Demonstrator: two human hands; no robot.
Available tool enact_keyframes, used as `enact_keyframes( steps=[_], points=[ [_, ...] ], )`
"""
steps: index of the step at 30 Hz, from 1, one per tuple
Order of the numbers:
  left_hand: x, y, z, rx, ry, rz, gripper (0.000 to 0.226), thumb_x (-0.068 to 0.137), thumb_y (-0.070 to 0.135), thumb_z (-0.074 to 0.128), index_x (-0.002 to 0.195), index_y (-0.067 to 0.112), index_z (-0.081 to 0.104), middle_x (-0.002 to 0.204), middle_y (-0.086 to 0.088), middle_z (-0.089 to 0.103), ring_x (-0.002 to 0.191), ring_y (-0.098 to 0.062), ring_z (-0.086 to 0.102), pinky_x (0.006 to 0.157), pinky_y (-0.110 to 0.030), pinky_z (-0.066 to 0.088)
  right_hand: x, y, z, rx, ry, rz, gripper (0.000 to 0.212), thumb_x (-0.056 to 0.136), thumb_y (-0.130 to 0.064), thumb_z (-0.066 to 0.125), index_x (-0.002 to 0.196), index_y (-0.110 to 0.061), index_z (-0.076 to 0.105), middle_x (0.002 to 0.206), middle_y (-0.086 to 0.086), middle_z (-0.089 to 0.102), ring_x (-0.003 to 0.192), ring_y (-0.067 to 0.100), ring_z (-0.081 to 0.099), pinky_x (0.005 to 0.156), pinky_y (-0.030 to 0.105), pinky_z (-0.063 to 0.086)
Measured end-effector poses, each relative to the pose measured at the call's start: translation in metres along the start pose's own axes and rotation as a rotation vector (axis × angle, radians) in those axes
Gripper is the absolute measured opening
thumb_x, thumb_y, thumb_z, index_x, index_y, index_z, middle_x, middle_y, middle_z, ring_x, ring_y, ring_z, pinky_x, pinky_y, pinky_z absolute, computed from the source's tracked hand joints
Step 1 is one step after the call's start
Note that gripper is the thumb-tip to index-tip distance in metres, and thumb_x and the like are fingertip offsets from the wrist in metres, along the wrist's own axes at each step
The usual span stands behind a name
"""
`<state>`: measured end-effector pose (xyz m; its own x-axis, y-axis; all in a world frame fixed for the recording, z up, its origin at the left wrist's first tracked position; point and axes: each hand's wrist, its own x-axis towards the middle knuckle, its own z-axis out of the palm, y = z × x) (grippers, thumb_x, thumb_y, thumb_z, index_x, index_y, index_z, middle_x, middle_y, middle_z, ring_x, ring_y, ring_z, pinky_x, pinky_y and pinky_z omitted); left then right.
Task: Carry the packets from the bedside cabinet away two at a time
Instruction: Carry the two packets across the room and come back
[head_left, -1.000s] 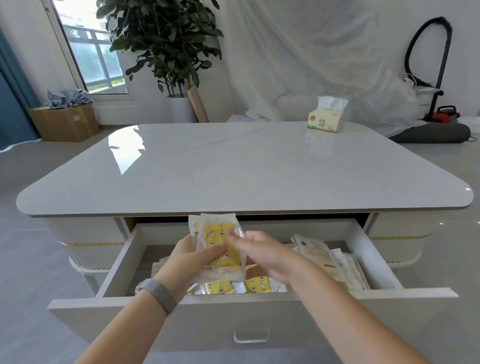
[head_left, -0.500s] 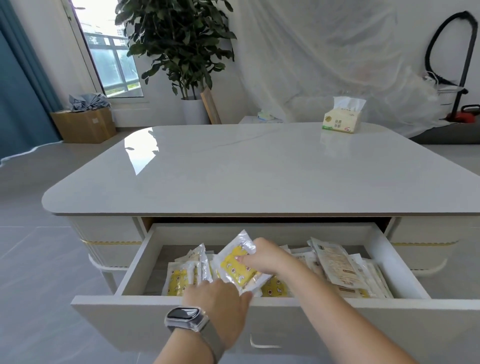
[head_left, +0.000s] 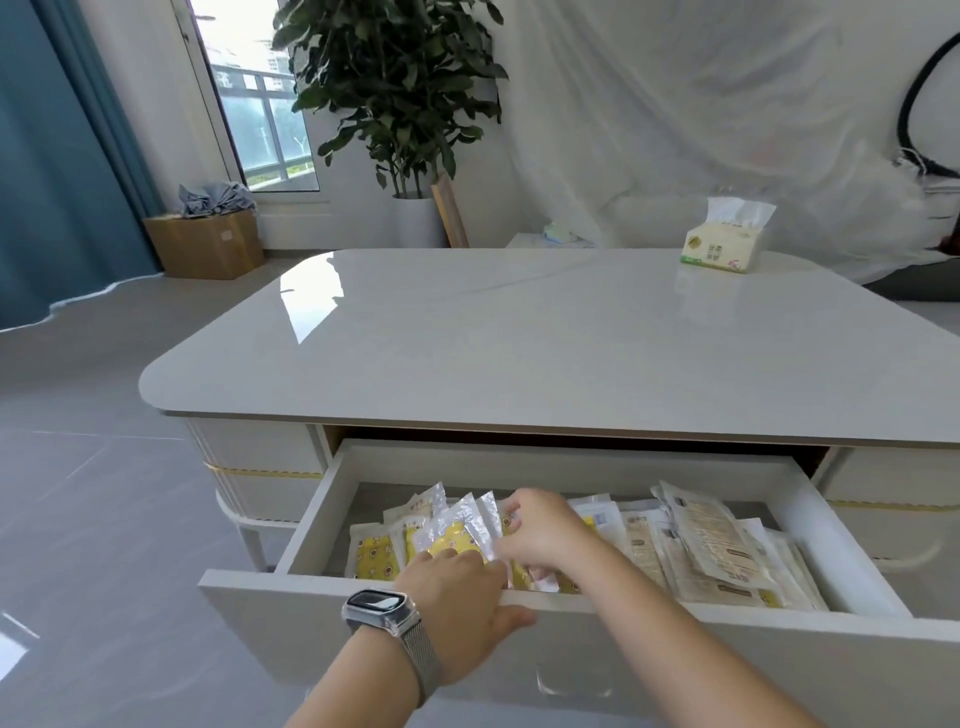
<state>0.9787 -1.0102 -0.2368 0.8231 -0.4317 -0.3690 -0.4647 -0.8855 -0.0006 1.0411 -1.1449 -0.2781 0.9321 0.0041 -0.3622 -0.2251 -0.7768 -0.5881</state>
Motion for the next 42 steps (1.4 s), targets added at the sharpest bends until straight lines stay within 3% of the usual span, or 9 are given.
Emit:
enact_keyframes(
  steps=[4, 11, 14, 16, 21, 31, 34, 38, 42],
  points=[
    [-0.001, -0.01, -0.002, -0.092, 0.019, 0.063, 0.047, 0.096, 0.059, 0.039, 0.12, 0.022, 0.055, 0.119, -0.001, 0.058, 0.112, -0.021, 0.053, 0.097, -0.036, 0.042, -0.047, 0.016, -0.064, -0.098, -0.044, -0.24, 0.02, 0.082, -0.043, 0.071, 0.099, -0.033, 0.067, 0.096, -0.014, 0.069, 0.081, 0.004, 0.062, 0.072, 0.02, 0.048],
    [-0.004, -0.039, -0.003, -0.186, 0.099, 0.127, 0.026, 0.088, 0.047, 0.06, 0.106, 0.029, 0.054, 0.103, 0.014, 0.053, 0.098, -0.01, 0.052, 0.087, -0.027, 0.046, -0.117, 0.089, -0.094, -0.353, -0.031, -0.114, 0.039, 0.055, -0.055, 0.083, 0.078, -0.039, 0.056, 0.085, -0.02, 0.06, 0.074, 0.0, 0.054, 0.064, 0.018, 0.045],
    [-0.008, -0.047, -0.006, -0.138, 0.161, 0.122, 0.029, 0.086, 0.052, 0.062, 0.107, 0.034, 0.054, 0.106, 0.017, 0.054, 0.097, -0.005, 0.051, 0.086, -0.025, 0.045, -0.117, 0.108, -0.091, -0.377, 0.07, -0.142, 0.042, 0.053, -0.064, 0.078, 0.084, -0.051, 0.052, 0.088, -0.032, 0.055, 0.085, -0.003, 0.052, 0.074, 0.021, 0.047],
    [-0.009, -0.052, -0.006, -0.066, 0.253, 0.097, 0.044, 0.081, 0.063, 0.061, 0.117, 0.039, 0.052, 0.116, 0.022, 0.051, 0.109, -0.003, 0.049, 0.091, -0.023, 0.04, -0.115, 0.115, -0.091, -0.463, 0.201, -0.208, 0.071, 0.046, -0.076, 0.074, 0.107, -0.063, 0.039, 0.115, -0.038, 0.039, 0.111, -0.011, 0.035, 0.097, 0.018, 0.036],
    [0.004, -0.049, -0.004, -0.031, 0.462, 0.017, 0.085, 0.075, 0.068, 0.063, 0.147, 0.04, 0.028, 0.151, 0.018, 0.025, 0.143, -0.009, 0.02, 0.114, -0.031, 0.025, -0.095, 0.131, -0.09, -0.591, 0.5, -0.225, 0.146, 0.033, -0.097, 0.054, 0.151, -0.039, -0.008, 0.159, -0.01, -0.003, 0.148, 0.015, -0.01, 0.12, 0.047, -0.005],
    [0.079, -0.053, -0.019, 0.097, 0.385, -0.167, 0.139, 0.064, 0.072, 0.071, 0.151, 0.016, -0.022, 0.161, -0.001, -0.021, 0.148, -0.021, -0.02, 0.12, -0.048, -0.007, -0.04, 0.114, -0.107, -0.72, 0.496, -0.089, 0.151, 0.047, -0.095, 0.053, 0.149, -0.017, -0.026, 0.16, 0.001, -0.022, 0.146, 0.024, -0.026, 0.119, 0.053, -0.01],
    [0.102, -0.065, -0.031, 0.104, 0.328, -0.171, 0.143, 0.059, 0.077, 0.069, 0.151, 0.015, -0.021, 0.161, -0.004, -0.021, 0.148, -0.022, -0.019, 0.118, -0.051, -0.009, -0.023, 0.107, -0.115, -0.725, 0.446, -0.043, 0.152, 0.048, -0.091, 0.058, 0.151, -0.012, -0.022, 0.162, 0.004, -0.014, 0.148, 0.023, -0.019, 0.118, 0.052, -0.012],
    [0.118, -0.068, -0.032, 0.054, 0.463, -0.137, 0.119, 0.065, 0.072, 0.07, 0.152, 0.017, 0.01, 0.159, -0.002, 0.016, 0.149, -0.021, 0.013, 0.122, -0.042, 0.004, -0.002, 0.103, -0.112, -0.736, 0.552, -0.055, 0.129, 0.058, -0.081, 0.066, 0.152, -0.009, 0.014, 0.157, 0.006, 0.021, 0.149, 0.023, 0.011, 0.12, 0.048, -0.005],
    [0.132, -0.068, -0.013, 0.039, 0.756, -0.11, 0.088, 0.065, 0.05, 0.084, 0.135, 0.009, 0.048, 0.136, -0.01, 0.052, 0.128, -0.03, 0.048, 0.109, -0.038, 0.037, 0.017, 0.115, -0.101, -0.797, 0.792, -0.12, 0.099, 0.054, -0.058, 0.087, 0.126, -0.001, 0.051, 0.124, 0.013, 0.056, 0.122, 0.031, 0.051, 0.115, 0.044, 0.03]
  ],
)
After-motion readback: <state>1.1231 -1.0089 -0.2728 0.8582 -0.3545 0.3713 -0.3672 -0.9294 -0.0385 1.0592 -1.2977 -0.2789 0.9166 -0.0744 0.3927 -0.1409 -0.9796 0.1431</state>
